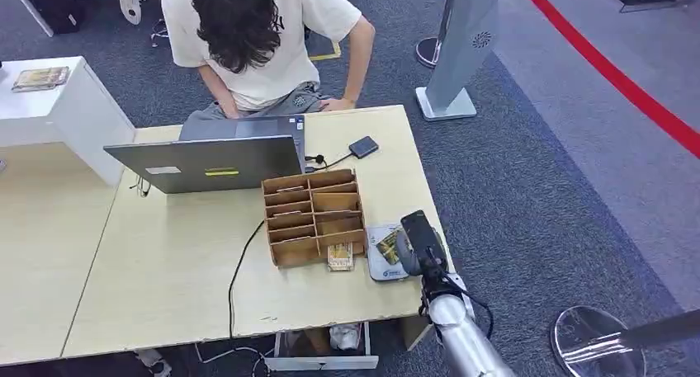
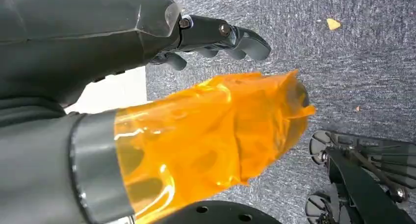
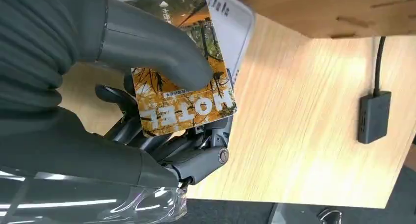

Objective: Pass the card to the sensor for recognition and then transmit it.

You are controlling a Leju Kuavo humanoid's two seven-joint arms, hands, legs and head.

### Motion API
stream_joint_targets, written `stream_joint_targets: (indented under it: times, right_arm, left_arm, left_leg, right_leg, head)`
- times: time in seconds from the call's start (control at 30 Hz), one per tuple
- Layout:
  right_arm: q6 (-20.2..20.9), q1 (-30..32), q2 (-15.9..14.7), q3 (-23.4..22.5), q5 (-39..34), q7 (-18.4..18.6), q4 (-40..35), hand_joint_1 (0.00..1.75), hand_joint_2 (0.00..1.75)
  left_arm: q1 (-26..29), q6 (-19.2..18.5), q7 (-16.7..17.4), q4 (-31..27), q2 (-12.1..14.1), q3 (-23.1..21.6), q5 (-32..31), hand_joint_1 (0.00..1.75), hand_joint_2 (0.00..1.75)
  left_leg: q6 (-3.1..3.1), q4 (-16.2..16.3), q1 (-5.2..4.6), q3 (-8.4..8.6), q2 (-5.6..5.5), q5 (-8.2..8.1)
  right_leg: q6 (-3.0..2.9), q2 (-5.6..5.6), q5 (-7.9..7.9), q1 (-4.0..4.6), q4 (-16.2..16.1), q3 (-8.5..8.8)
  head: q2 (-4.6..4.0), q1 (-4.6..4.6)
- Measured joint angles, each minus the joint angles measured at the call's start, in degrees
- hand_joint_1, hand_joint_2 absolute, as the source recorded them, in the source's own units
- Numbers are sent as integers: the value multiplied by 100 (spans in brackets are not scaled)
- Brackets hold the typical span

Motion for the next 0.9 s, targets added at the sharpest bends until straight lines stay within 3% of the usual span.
stream_joint_targets:
  times: [0.9]
  right_arm:
    - [162, -109, -2, -243, 343, 55, 357, 175, 175]
  left_arm:
    - [-1, -48, 7, -2, -4, 0, 22, 0, 0]
  left_leg:
    - [0, 0, 0, 3, 0, 0]
  right_leg:
    - [1, 0, 1, 0, 0, 4]
  head:
    - [0, 0]
